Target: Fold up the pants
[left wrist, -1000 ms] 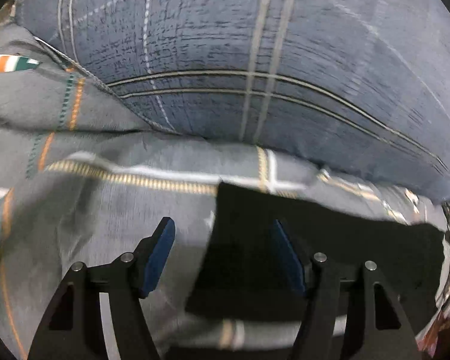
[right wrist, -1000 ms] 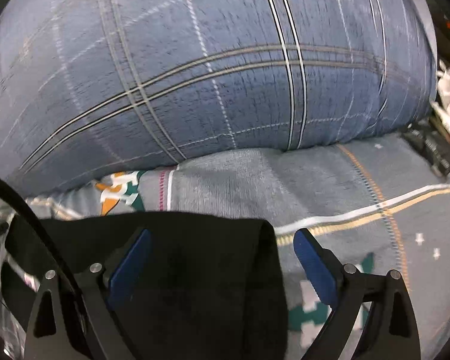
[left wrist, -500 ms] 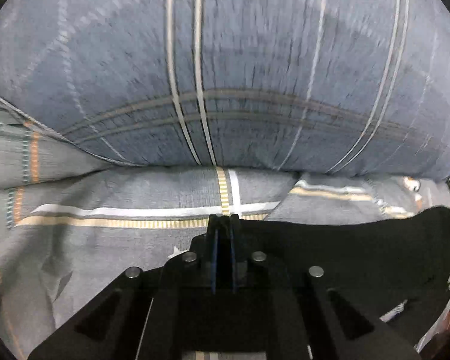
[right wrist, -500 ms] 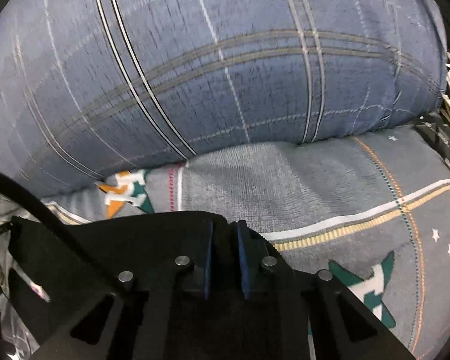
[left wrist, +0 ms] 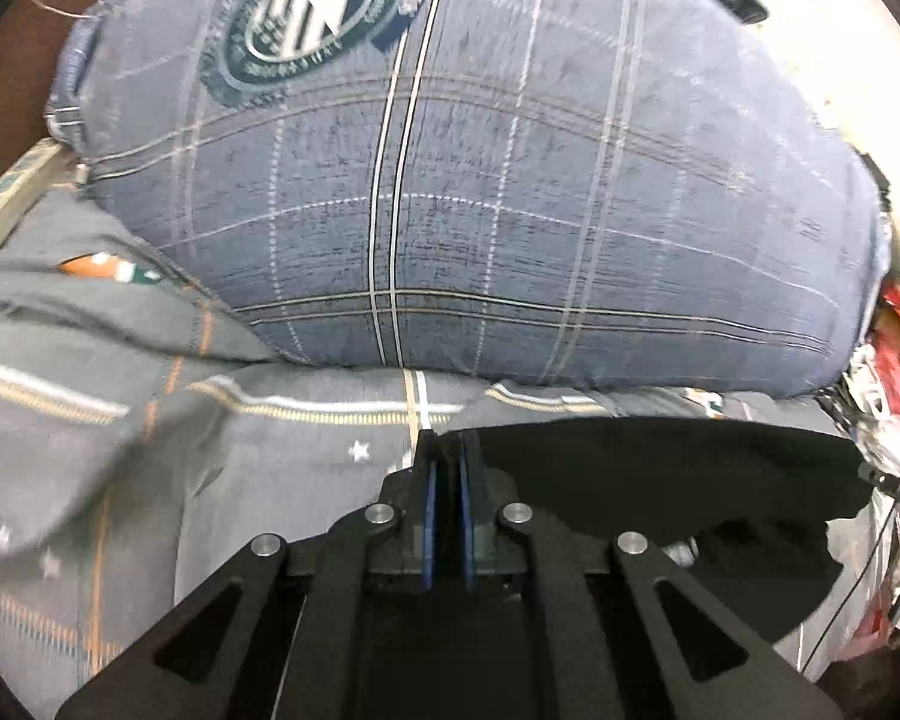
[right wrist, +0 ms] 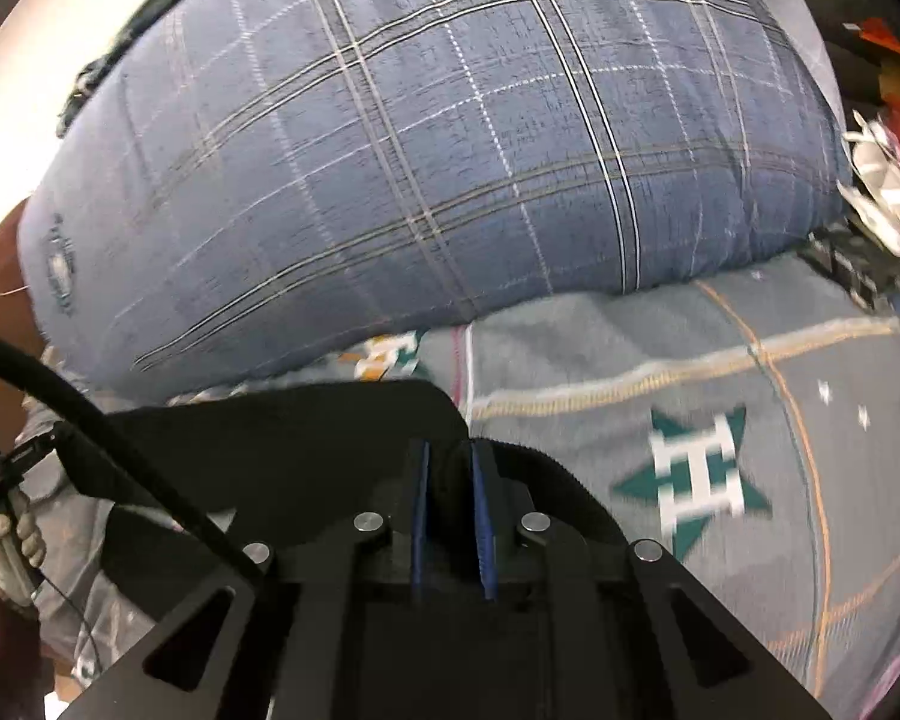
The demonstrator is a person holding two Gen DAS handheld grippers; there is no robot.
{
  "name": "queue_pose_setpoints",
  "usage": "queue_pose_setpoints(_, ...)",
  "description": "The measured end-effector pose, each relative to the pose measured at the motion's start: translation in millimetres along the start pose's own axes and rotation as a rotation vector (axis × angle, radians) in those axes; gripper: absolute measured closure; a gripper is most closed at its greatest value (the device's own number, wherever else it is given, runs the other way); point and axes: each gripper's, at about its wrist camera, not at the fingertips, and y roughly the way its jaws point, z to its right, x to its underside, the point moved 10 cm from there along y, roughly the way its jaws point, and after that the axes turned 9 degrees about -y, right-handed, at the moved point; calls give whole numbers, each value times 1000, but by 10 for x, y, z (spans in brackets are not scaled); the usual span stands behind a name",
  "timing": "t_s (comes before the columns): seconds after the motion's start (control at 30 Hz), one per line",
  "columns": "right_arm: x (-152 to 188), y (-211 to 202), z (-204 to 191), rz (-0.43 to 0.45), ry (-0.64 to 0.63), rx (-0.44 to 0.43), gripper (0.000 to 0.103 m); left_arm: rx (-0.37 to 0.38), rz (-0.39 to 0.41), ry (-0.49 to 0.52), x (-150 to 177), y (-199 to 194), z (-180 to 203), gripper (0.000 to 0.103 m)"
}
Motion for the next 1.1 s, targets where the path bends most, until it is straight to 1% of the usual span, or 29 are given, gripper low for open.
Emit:
queue_pose_setpoints(0.07,233,-117,-9,-2,14,-24,89,3,21,-6,118,-175,-52,97)
queue_pose_setpoints(0.1,325,-155,7,-4,21,-32,89,-4,30,-5,204,-237,-95,97)
queue_pose_setpoints(0.23,914,-303,106,-35,85,-78,89,-43,40,-24,624,-465,-392,97)
queue_pose_setpoints(0.3,1182,-316,195,-62,114,-82,89,-53,30,-44,840,-548,-542,96)
queue_pose_setpoints(0.4,1539,-319,319,-109,130,-66,88,-42,-2,-89,1151,-645,-740,93)
queue_pose_setpoints(0.43,1610,-317,332,-120,129,-65,87,-59,-5,-95,1233,-687,-810,93)
queue_pose_setpoints(0.47,1678,-320,342,-130,129,-55,83,-84,2,-100,1290,-739,-876,93)
queue_pose_setpoints(0.5,1711,-327,356,-132,131,-37,70,-106,11,-108,1328,-795,-941,92)
queue_pose_setpoints(0.53,1735,-339,381,-134,137,-14,66,-111,16,-131,1353,-854,-1009,92)
queue_pose_setpoints(0.57,1747,-348,411,-134,143,-2,61,-100,13,-159,1359,-891,-1057,89)
queue_pose_setpoints(0.6,1756,-365,427,-131,155,2,58,-67,6,-208,1366,-945,-1119,83)
queue_pose_setpoints(0.63,1748,-380,433,-124,166,1,57,-47,2,-235,1362,-961,-1147,78)
queue_pose_setpoints(0.67,1744,-388,440,-116,178,3,56,-20,-3,-268,1353,-982,-1181,68)
queue_pose_setpoints(0.7,1743,-414,452,-106,191,4,55,2,-11,-297,1344,-981,-1204,63)
queue_pose_setpoints(0.8,1708,-493,459,-66,199,23,55,20,-57,-323,1342,-863,-1171,59)
queue_pose_setpoints(0.87,1673,-566,419,-39,182,38,55,1,-95,-288,1350,-697,-1061,59)
queue_pose_setpoints(0.9,1651,-580,392,-31,175,45,55,-27,-115,-251,1365,-570,-996,59)
queue_pose_setpoints(1.0,1626,-614,322,-13,164,49,55,-79,-167,-203,1424,-254,-887,59)
queue_pose_setpoints(1.03,1617,-606,292,-12,165,44,55,-100,-185,-179,1446,-146,-849,65)
queue_pose_setpoints(1.07,1620,-614,287,-9,165,42,55,-142,-196,-145,1463,-67,-839,89)
queue_pose_setpoints(1.1,1623,-622,276,-7,162,45,55,-183,-207,-107,1488,-8,-816,97)
